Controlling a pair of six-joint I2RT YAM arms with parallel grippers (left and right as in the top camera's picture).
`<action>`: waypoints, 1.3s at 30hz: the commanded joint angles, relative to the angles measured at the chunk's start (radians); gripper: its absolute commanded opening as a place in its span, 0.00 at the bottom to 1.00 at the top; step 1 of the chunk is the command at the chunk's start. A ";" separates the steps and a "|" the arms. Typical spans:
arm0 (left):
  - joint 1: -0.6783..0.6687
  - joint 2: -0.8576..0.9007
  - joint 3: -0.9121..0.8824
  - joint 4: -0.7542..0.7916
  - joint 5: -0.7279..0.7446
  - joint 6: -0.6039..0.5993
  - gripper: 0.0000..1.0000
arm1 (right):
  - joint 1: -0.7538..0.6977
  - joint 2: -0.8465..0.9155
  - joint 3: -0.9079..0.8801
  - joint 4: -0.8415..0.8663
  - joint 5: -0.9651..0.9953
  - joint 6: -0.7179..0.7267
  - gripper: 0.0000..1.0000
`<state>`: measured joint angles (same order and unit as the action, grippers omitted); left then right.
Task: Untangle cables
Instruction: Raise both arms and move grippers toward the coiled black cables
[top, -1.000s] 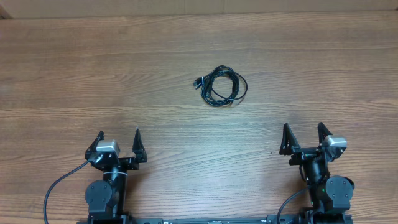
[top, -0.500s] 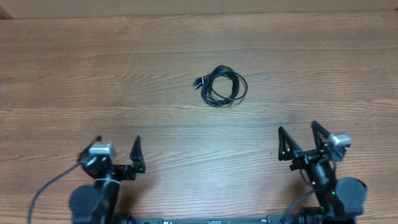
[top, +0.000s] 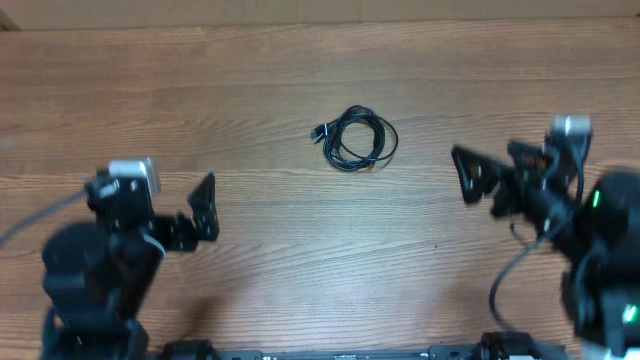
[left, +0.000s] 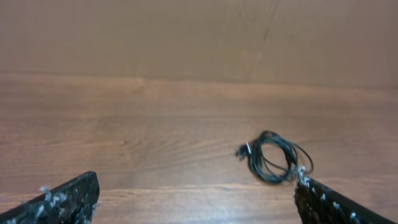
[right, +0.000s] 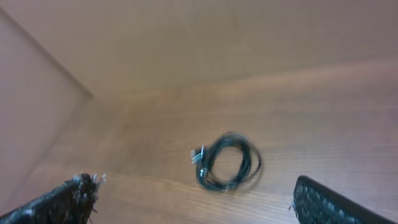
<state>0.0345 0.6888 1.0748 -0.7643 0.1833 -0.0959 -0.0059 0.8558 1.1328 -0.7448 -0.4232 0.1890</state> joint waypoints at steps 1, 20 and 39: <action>0.003 0.153 0.171 -0.056 0.043 0.022 1.00 | 0.001 0.212 0.250 -0.114 -0.064 -0.065 1.00; -0.056 0.599 0.369 -0.302 0.051 0.022 1.00 | 0.169 0.851 0.666 -0.299 0.139 -0.057 0.93; -0.056 0.605 0.369 -0.311 0.050 0.021 1.00 | 0.271 1.217 0.633 -0.388 0.419 0.766 0.81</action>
<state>-0.0200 1.2926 1.4204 -1.0740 0.2173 -0.0956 0.2352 2.0529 1.7649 -1.1492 -0.0254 0.7628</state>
